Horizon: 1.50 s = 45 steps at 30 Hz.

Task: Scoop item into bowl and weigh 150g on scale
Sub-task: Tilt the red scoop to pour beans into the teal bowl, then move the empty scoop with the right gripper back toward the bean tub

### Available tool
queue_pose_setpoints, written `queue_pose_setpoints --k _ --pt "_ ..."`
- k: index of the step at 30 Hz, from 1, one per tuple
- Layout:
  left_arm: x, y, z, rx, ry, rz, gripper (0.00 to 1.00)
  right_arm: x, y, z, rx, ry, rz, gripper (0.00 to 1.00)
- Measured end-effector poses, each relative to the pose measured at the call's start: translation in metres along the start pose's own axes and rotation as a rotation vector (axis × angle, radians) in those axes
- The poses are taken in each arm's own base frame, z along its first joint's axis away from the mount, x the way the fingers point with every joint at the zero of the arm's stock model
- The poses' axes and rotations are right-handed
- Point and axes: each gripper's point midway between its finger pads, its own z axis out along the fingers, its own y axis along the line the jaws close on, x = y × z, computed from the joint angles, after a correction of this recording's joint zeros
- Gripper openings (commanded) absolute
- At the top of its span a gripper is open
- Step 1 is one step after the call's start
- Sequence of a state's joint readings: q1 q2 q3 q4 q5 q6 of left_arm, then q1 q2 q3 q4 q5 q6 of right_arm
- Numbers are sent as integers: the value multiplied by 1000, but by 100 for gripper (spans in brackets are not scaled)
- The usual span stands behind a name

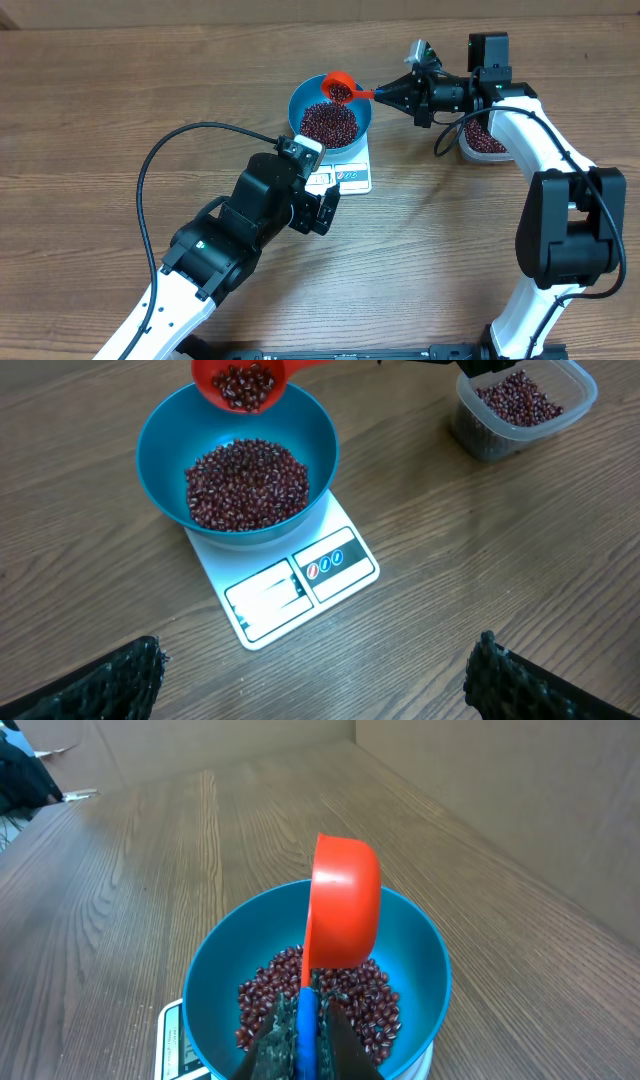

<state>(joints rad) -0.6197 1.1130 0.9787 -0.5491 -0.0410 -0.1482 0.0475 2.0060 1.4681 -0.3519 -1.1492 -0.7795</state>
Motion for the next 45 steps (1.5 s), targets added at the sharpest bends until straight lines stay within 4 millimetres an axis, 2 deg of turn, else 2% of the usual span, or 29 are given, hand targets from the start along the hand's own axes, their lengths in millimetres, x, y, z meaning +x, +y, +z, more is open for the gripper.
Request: queue_pose_setpoints --k 9,16,26,31,42,45 --pt "0 0 0 0 0 0 99 0 0 0 0 0 -12 4" --pt "0 0 0 0 0 0 100 0 0 0 0 0 -119 4" --pt "0 0 0 -2 0 0 99 2 -3 0 12 15 -450 4" --pt "0 1 0 -5 0 0 99 3 -10 0 43 40 -582 4" --pt "0 1 0 -8 -1 2 100 6 -7 -1 31 53 -588 4" --pt "0 1 0 -8 -1 3 100 -2 -5 -4 38 49 -562 4"
